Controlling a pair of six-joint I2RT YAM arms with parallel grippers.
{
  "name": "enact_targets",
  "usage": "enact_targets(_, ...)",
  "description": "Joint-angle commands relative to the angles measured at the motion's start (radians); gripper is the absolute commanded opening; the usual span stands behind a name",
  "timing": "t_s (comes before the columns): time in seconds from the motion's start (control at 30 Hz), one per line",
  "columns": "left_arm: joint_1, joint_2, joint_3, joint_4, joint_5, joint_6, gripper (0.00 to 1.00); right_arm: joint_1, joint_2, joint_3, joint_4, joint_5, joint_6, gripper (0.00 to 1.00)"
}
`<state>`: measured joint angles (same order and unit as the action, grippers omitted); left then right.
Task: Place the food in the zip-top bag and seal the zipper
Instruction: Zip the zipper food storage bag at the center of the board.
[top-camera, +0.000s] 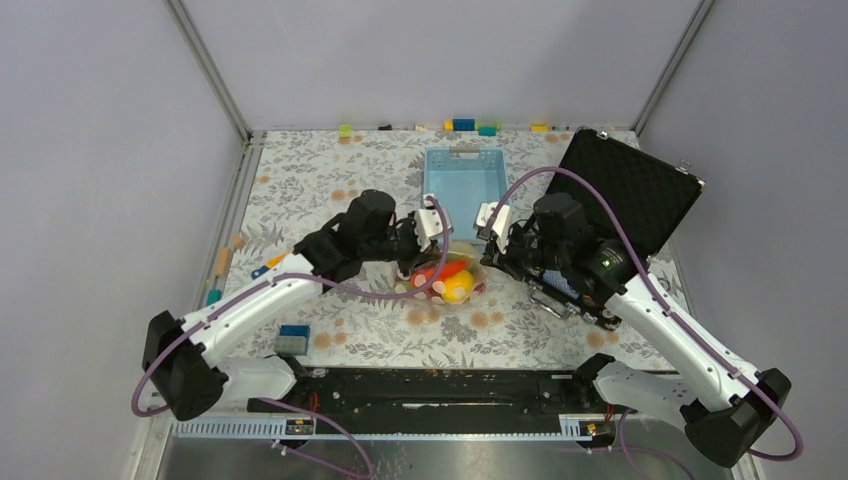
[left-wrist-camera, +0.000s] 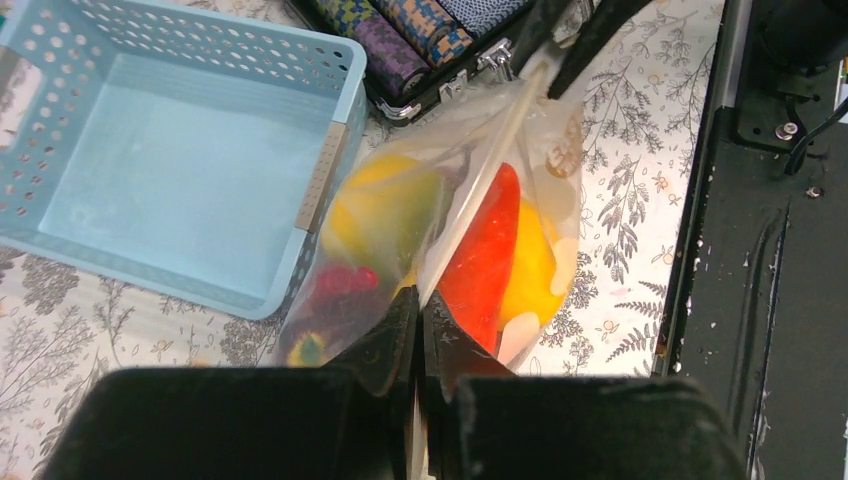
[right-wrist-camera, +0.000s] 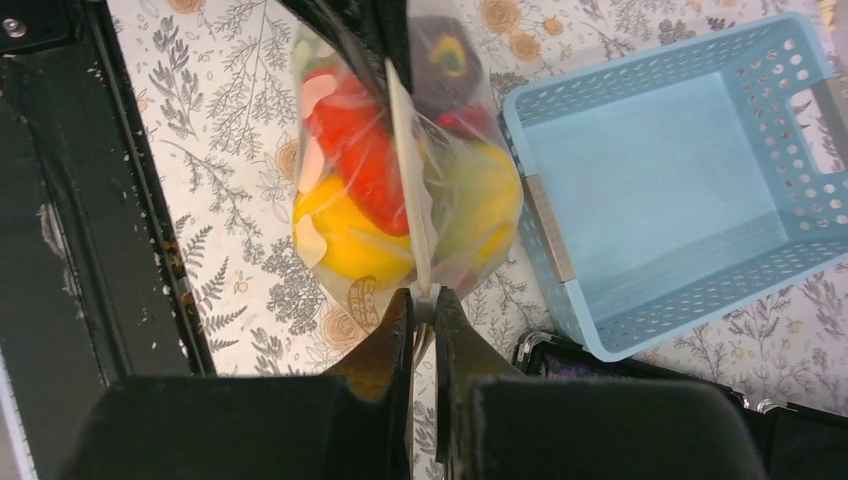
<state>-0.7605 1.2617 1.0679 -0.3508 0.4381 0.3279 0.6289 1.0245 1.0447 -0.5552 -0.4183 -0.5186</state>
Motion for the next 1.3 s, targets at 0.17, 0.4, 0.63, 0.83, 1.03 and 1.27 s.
enact_targets(0.17, 0.026, -0.195, -0.1, 0.084, -0.381, -0.085, 0.0, -0.006, -0.049, -0.062, -0.069, 0.286, 0.044, 0.04)
enact_targets(0.4, 0.026, -0.233, -0.102, 0.046, -0.435, -0.118, 0.0, -0.006, -0.065, -0.061, -0.068, 0.31, 0.052, 0.07)
enact_targets(0.63, 0.026, -0.256, -0.124, 0.029, -0.528, -0.145, 0.0, -0.008, -0.108, -0.08, -0.076, 0.361, 0.035, 0.07)
enact_targets(0.83, 0.027, -0.268, -0.142, 0.026, -0.578, -0.158, 0.0, -0.012, -0.115, -0.077, -0.113, 0.451, 0.03, 0.07)
enact_targets(1.03, 0.026, -0.269, -0.137, 0.019, -0.452, -0.159, 0.0, -0.012, -0.089, -0.069, -0.038, 0.198, 0.03, 0.11)
enact_targets(1.27, 0.025, -0.296, -0.15, 0.032, -0.247, -0.173, 0.0, -0.013, -0.149, -0.072, 0.241, -0.21, 0.229, 0.98)
